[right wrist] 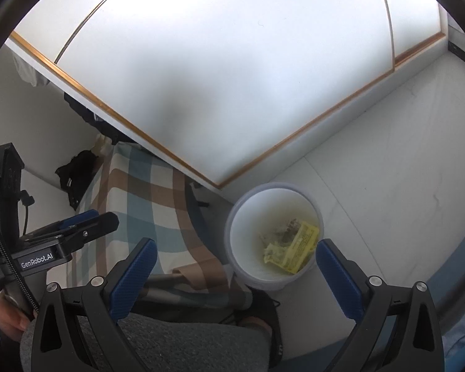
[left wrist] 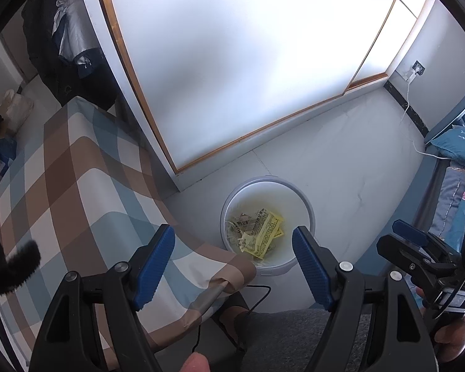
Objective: Collect trash
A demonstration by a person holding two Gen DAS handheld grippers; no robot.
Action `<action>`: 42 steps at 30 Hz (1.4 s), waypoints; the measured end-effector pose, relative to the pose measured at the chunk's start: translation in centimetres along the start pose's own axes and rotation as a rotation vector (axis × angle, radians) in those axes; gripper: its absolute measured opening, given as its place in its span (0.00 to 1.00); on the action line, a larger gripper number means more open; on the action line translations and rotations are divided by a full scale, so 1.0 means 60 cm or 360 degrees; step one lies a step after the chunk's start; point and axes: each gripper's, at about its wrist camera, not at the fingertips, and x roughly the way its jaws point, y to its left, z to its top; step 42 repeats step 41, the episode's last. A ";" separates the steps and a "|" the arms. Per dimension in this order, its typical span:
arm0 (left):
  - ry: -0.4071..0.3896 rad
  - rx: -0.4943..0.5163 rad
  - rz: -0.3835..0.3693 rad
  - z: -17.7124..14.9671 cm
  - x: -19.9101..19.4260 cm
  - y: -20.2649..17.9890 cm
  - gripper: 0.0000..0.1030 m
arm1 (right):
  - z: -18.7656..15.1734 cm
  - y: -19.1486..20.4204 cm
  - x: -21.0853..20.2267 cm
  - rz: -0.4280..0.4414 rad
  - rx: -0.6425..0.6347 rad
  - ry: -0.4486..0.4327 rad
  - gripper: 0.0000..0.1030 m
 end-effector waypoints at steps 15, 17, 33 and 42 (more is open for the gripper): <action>0.0002 -0.0019 0.0024 -0.003 0.001 0.003 0.73 | 0.000 -0.002 -0.004 -0.0041 -0.0039 -0.0020 1.00; -0.0001 -0.0012 0.0024 -0.004 -0.001 0.001 0.73 | -0.002 -0.005 -0.003 -0.0041 -0.0033 -0.0012 1.00; -0.0052 0.0010 0.0023 -0.005 -0.011 -0.007 0.73 | -0.005 -0.007 -0.006 -0.0055 -0.0035 -0.0018 1.00; -0.0073 -0.0019 0.0010 -0.006 -0.010 -0.001 0.73 | -0.007 -0.003 -0.013 -0.0080 -0.0044 -0.0029 1.00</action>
